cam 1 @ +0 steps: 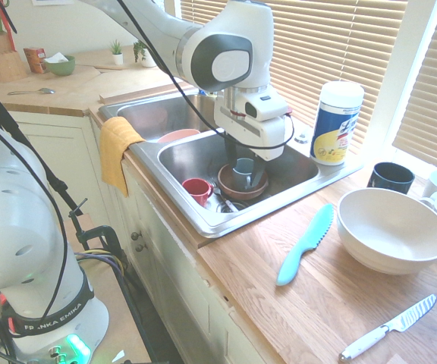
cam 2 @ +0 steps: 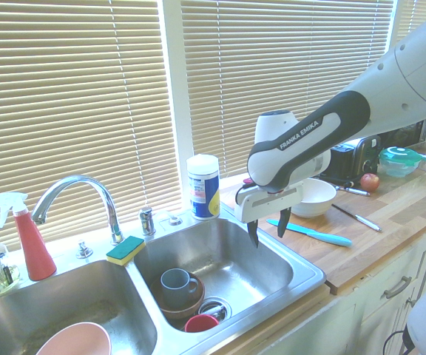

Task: Put the knife into the sink

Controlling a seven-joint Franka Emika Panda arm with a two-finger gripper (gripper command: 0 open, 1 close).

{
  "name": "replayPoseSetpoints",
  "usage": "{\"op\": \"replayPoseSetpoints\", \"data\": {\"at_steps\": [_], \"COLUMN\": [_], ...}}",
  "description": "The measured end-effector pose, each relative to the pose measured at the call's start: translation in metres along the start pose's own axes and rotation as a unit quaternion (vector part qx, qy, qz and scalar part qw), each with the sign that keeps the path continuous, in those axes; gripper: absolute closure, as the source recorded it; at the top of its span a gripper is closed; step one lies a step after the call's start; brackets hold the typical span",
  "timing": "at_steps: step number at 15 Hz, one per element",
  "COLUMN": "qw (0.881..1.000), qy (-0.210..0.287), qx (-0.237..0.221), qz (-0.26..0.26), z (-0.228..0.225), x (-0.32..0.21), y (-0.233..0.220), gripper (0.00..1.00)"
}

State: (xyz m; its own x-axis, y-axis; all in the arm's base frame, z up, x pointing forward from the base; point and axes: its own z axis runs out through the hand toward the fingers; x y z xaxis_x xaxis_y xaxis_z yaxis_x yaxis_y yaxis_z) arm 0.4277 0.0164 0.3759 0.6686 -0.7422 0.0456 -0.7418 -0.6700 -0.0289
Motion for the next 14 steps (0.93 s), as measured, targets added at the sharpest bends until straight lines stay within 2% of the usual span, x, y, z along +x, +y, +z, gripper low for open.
{"op": "replayPoseSetpoints", "data": {"at_steps": [3, 6, 9, 11, 14], "qw": [1.0, 0.997, 0.987, 0.979, 0.976], "qy": [0.0, 0.002, -0.004, 0.005, 0.006], "qx": [0.001, 0.004, -0.008, -0.035, -0.055], "qz": [-0.006, -0.077, -0.163, -0.202, -0.211], "z": [0.0, -0.007, -0.014, -0.014, -0.01], "x": [0.001, 0.015, 0.041, 0.062, 0.092], "y": [0.0, 0.014, 0.048, 0.077, 0.121], "gripper": [0.0, 0.0, 0.0, 0.0, 0.0]}}
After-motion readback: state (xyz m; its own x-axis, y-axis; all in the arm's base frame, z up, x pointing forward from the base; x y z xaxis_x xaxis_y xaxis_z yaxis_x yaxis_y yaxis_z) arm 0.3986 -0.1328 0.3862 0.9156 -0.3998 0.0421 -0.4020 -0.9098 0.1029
